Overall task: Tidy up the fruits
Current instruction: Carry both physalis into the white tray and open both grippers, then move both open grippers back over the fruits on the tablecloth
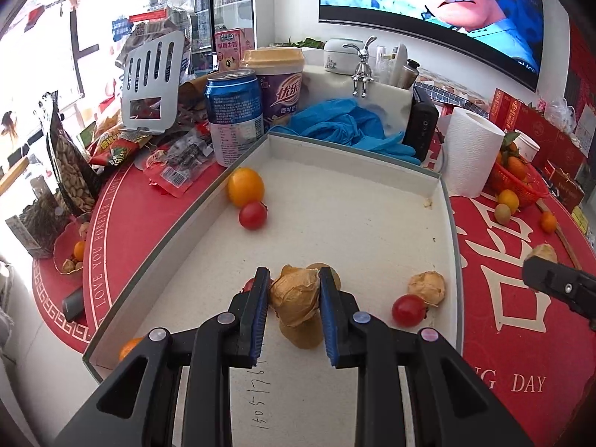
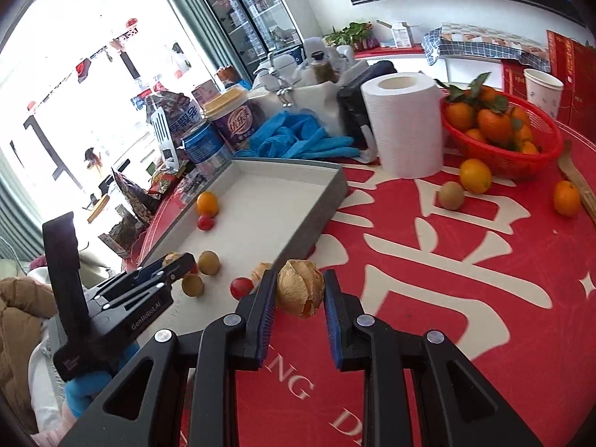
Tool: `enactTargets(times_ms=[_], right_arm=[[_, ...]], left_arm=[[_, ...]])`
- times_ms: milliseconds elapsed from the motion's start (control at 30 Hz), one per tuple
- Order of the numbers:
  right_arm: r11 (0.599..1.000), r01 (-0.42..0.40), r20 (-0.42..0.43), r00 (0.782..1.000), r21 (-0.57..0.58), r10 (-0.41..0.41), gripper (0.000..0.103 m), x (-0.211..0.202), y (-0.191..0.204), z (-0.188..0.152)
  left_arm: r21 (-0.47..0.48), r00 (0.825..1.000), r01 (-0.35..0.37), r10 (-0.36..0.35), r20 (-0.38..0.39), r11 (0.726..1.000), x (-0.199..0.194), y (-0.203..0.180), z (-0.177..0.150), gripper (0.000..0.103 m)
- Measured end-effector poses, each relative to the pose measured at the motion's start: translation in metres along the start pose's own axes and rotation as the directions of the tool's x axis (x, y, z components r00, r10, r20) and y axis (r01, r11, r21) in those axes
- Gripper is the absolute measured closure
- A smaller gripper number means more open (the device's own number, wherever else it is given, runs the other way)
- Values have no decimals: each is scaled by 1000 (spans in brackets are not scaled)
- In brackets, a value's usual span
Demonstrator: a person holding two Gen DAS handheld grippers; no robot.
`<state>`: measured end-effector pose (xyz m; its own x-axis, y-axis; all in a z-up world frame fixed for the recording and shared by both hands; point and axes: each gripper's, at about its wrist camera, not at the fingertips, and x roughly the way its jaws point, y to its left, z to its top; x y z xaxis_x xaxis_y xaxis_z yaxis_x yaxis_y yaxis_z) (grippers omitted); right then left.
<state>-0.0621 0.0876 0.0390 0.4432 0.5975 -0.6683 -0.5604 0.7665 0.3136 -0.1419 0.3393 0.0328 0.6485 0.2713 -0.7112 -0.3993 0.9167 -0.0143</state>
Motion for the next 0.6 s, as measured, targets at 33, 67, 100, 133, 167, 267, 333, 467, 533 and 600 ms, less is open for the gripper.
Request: enactTargets(times_ms=[33,67,100,133,167,267,333,467,533,600], right_arm=[[1000,-4,-6,1000,-4,4,78,6,5,3],[1000,-5,-12,1000,-10,4,78,13,11,7],[1000,-3,-16,1000,-15,3,78,19,16,10],[1000,0,-21,1000,-21,-1,78,26,21,12],[1000,5,-27,1000,-27,-6,78,31,25,14],[999,15,-42,999,-47,-17,78,49,37,21],[998,17,-51,998,-64,-21,77,59,44,25],[997,30,-54,998,-76,-34,15,66,53,30],[993,58,-12,998,-99,-60,12,57,57,35],[985,105,31,994,-134,-102,12,43,58,39]], left_arm=[[-5,1000,6,-6,3,1000,1,0,1,75],[-7,1000,8,-8,11,1000,2,0,2,75],[-6,1000,5,-5,25,1000,3,-1,2,74],[-4,999,0,0,36,1000,3,-1,2,74],[-4,999,-2,2,37,1000,4,-1,2,74],[-17,999,29,-28,25,999,6,1,2,72],[-21,999,28,-27,30,999,6,3,1,63],[-31,998,32,-30,61,999,-1,5,0,23],[-27,996,18,-16,85,999,-6,4,-1,23],[-25,996,25,-22,91,999,-9,4,-1,22]])
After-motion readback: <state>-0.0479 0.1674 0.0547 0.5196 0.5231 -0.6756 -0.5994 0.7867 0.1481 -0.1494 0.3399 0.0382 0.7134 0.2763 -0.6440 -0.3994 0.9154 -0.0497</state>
